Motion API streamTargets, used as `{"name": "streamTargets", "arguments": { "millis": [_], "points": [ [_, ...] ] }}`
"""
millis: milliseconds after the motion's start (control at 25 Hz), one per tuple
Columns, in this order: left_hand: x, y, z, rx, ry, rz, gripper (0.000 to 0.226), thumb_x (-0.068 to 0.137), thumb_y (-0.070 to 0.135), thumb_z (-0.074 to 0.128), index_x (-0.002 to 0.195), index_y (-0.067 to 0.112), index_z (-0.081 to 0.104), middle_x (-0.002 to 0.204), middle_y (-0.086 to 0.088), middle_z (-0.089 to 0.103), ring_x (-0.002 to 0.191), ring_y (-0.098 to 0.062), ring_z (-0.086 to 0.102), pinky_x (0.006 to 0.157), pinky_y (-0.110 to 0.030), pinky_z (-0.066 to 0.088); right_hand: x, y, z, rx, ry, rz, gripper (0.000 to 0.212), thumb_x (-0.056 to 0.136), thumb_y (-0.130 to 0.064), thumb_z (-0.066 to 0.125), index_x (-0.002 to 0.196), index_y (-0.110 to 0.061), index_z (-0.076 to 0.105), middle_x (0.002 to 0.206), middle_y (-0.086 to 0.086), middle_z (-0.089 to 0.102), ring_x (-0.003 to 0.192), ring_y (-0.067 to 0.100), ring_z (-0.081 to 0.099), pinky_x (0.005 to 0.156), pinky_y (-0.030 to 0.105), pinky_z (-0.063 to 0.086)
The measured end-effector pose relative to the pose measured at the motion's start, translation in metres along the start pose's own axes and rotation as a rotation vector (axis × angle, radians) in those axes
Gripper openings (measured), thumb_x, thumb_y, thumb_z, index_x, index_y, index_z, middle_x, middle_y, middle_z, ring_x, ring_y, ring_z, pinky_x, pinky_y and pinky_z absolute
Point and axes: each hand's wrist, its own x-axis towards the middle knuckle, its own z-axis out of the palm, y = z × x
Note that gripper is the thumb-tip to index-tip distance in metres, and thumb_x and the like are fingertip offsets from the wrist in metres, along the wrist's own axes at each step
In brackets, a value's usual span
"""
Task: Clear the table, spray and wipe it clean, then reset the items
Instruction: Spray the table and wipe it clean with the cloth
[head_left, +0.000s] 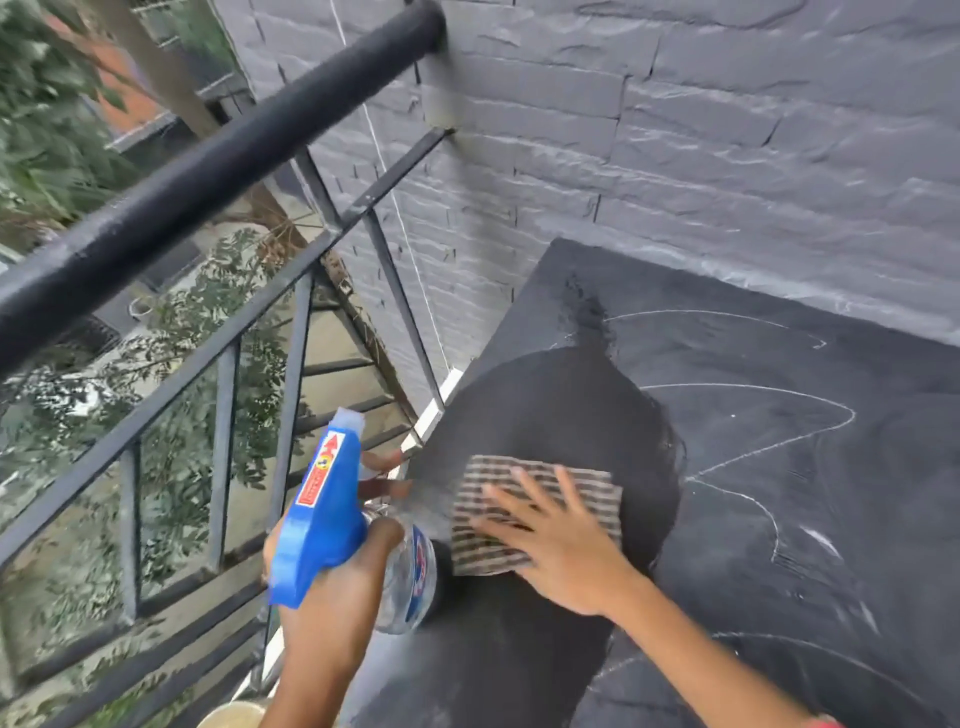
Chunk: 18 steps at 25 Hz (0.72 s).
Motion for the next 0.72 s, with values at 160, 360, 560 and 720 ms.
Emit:
{"name": "streamTargets", "arguments": {
  "millis": [160, 360, 560, 720],
  "points": [
    [0.024, 0.046, 0.042, -0.153, -0.204, 0.17, 0.033, 0.07, -0.015, 0.062, 0.067, 0.017, 0.057, 0.053, 0.02, 0.062, 0.053, 0.01, 0.055, 0.053, 0.002, 0.038, -0.01, 0.113, -0.014, -0.041, 0.006, 0.541, 0.062, 0.093, -0.044, 0.041, 0.144, -0.047, 0.006, 0.158, -0.008, 0.009, 0.144, 0.025, -0.004, 0.11, 0.066, 0.004],
    [0.041, 0.091, 0.077, -0.216, -0.463, 0.259, 0.037, 0.058, -0.008, 0.063, 0.094, -0.007, 0.056, 0.072, -0.003, 0.062, 0.054, 0.007, 0.057, 0.054, -0.001, 0.04, 0.11, 0.13, -0.024, 0.064, -0.005, 0.824, 0.055, 0.096, -0.05, 0.027, 0.147, -0.038, 0.011, 0.159, -0.001, 0.0, 0.144, 0.037, -0.005, 0.104, 0.071, -0.005],
    [0.052, 0.1, 0.1, -0.193, -0.452, 0.382, 0.047, 0.048, -0.004, 0.043, 0.09, -0.016, 0.059, 0.055, 0.041, 0.055, 0.052, 0.023, 0.049, 0.049, 0.004, 0.033, 0.081, 0.077, -0.002, -0.003, -0.082, 0.127, 0.056, 0.09, -0.054, 0.014, 0.145, -0.043, 0.011, 0.157, -0.009, 0.0, 0.142, 0.031, -0.013, 0.105, 0.065, -0.019],
    [0.059, 0.082, 0.106, -0.206, -0.366, 0.328, 0.028, 0.048, 0.014, 0.058, 0.075, 0.021, 0.062, 0.059, 0.015, 0.067, 0.058, 0.001, 0.06, 0.066, -0.012, 0.047, 0.029, 0.144, -0.007, -0.068, -0.002, 0.359, 0.056, 0.09, -0.052, 0.022, 0.142, -0.053, -0.001, 0.156, -0.014, 0.001, 0.145, 0.027, 0.001, 0.112, 0.062, -0.004]
  ]
}}
